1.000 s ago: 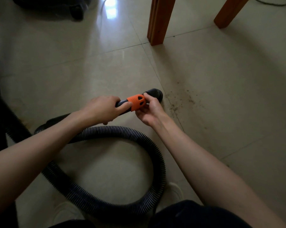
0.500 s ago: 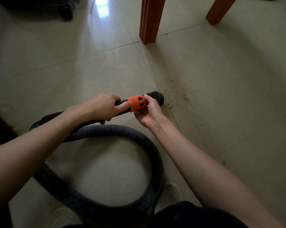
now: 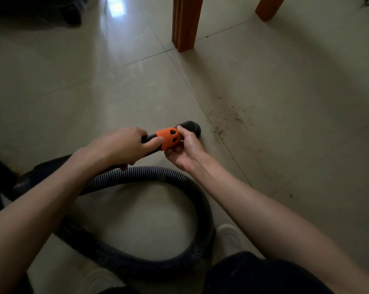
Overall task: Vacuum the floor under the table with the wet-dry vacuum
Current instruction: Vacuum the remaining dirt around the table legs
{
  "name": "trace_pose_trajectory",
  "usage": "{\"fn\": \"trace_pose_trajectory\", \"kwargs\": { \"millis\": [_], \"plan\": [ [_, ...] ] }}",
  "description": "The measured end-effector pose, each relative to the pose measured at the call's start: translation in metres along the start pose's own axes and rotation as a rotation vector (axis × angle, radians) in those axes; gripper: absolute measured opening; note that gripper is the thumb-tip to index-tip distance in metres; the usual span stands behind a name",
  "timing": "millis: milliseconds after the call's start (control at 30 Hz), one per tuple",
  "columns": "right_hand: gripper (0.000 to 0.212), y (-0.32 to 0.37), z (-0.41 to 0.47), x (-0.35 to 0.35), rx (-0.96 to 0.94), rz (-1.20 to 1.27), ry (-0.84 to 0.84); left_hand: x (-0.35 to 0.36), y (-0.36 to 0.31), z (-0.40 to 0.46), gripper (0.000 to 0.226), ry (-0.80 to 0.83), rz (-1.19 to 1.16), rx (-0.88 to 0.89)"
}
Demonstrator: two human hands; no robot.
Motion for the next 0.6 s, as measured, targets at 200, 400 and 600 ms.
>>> {"fn": "trace_pose_trajectory", "kwargs": {
  "millis": [200, 400, 600],
  "plan": [
    [0.026, -0.006, -0.011, -0.012, -0.029, 0.020, -0.071, 0.004, -0.009, -0.007, 0.048, 0.004, 0.066, 0.072],
    [0.042, -0.010, -0.027, -0.055, -0.059, 0.045, -0.185, 0.034, -0.029, -0.017, 0.048, 0.095, 0.057, 0.129],
    [0.018, 0.005, -0.016, -0.054, -0.067, 0.032, -0.145, 0.027, -0.038, -0.003, 0.045, 0.031, 0.033, 0.144]
  ]
}}
Point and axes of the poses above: each hand's wrist, its own z-axis towards the middle knuckle, its own x-axis out of the palm, y = z × x, the point moved 10 cm from there along z, towards the middle knuckle, and after that the axes turned 1 degree about -y, right-handed, at the moved point
